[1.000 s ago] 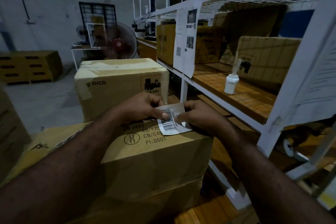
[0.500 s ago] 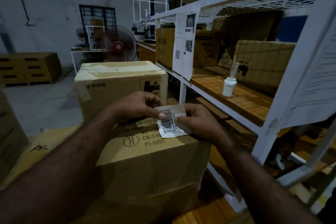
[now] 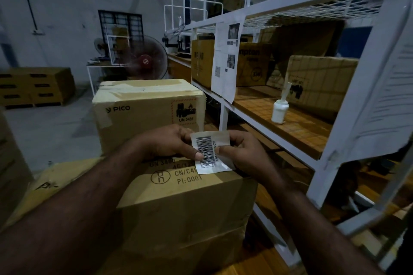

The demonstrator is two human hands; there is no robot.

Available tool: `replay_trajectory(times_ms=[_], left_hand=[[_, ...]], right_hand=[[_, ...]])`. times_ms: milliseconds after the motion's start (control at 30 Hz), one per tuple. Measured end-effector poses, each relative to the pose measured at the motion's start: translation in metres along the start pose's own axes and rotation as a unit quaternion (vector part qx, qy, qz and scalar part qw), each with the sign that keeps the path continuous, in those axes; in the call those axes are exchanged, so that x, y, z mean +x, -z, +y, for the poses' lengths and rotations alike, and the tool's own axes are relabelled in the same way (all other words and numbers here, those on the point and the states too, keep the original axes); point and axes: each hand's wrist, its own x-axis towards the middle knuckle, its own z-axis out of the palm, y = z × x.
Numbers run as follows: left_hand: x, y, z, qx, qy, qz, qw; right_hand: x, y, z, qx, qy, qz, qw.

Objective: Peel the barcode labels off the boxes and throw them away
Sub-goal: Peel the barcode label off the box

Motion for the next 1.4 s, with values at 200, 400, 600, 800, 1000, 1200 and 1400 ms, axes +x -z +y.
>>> replay_trajectory(times_ms=[200, 400, 600, 800, 1000, 1200, 1400], left_hand=[[-0.001, -0.002, 0.002, -0.027, 0.002, -0.011, 1.0], [0.001, -0.003, -0.001, -0.037, 0.0, -0.008, 0.999], [0.001, -0.003, 0.0, -0.049, -0.002, -0.012, 0.999], [0.0, -0.002, -0.001, -0.074, -0.009, -0.012, 0.997], [0.0, -0.004, 0.0, -0.092, -0.005, -0.02, 0.995], [-0.003, -0.007, 0.001, -0.092, -0.001, -0.003, 0.996], [-0.006, -0.003, -0.002, -0.184, -0.009, 0.065, 0.981]], right_hand=[[-0.002, -0.002, 0.001, -0.028, 0.012, 0.027, 0.999], [-0.005, -0.003, 0.003, -0.085, 0.039, 0.057, 0.994], [-0.009, -0.005, 0.004, -0.137, 0.093, 0.064, 0.984], [-0.012, -0.006, 0.002, -0.188, 0.153, 0.092, 0.966], [-0.019, -0.011, -0.006, -0.204, 0.201, 0.129, 0.95], [-0.022, -0.012, -0.003, -0.218, 0.23, 0.159, 0.935], [-0.018, -0.012, -0.002, -0.247, 0.208, 0.168, 0.931]])
